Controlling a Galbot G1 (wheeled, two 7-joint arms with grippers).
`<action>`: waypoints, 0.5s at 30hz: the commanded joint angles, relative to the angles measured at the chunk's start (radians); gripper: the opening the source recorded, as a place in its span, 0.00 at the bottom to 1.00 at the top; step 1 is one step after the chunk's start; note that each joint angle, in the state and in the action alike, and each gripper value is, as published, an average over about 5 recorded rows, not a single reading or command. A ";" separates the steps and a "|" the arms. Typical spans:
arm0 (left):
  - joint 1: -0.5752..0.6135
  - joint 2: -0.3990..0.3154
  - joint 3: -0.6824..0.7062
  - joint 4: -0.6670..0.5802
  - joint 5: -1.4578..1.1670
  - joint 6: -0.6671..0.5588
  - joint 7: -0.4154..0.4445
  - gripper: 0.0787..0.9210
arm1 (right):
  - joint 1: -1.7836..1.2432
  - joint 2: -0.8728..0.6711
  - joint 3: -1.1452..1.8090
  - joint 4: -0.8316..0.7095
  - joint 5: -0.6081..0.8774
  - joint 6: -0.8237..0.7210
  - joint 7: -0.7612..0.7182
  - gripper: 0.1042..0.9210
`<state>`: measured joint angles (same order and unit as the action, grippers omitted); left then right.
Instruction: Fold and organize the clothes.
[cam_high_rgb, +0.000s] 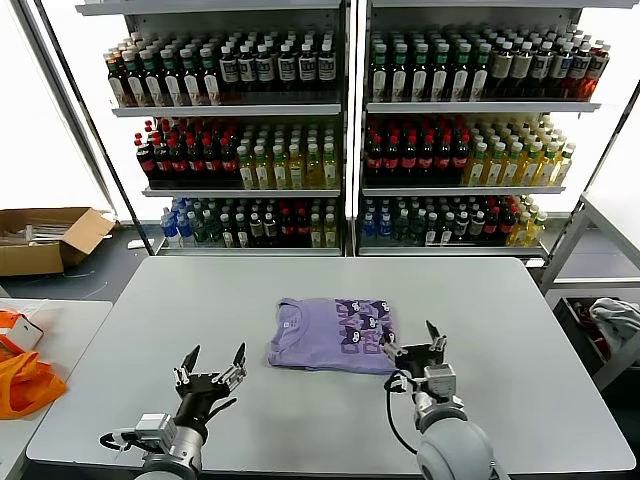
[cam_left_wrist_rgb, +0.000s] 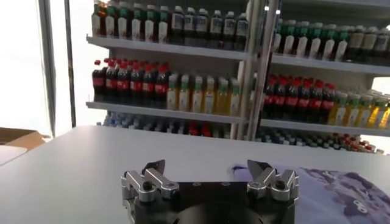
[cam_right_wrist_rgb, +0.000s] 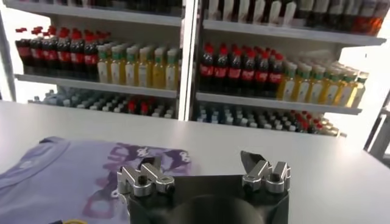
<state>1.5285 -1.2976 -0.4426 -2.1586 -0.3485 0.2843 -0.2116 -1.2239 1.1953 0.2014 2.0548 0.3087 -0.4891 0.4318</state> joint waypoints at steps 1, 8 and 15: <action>0.000 -0.001 -0.004 0.009 0.072 -0.037 0.002 0.88 | -0.054 -0.005 0.135 0.040 -0.010 0.036 -0.021 0.88; 0.003 -0.001 -0.012 0.003 0.100 -0.053 0.004 0.88 | -0.061 0.006 0.128 0.041 -0.019 0.037 -0.020 0.88; 0.005 -0.006 -0.010 0.003 0.133 -0.053 0.004 0.88 | -0.069 0.009 0.121 0.042 -0.032 0.037 -0.021 0.88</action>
<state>1.5325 -1.2996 -0.4543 -2.1580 -0.2646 0.2343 -0.2061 -1.2770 1.2056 0.2926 2.0873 0.2865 -0.4621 0.4169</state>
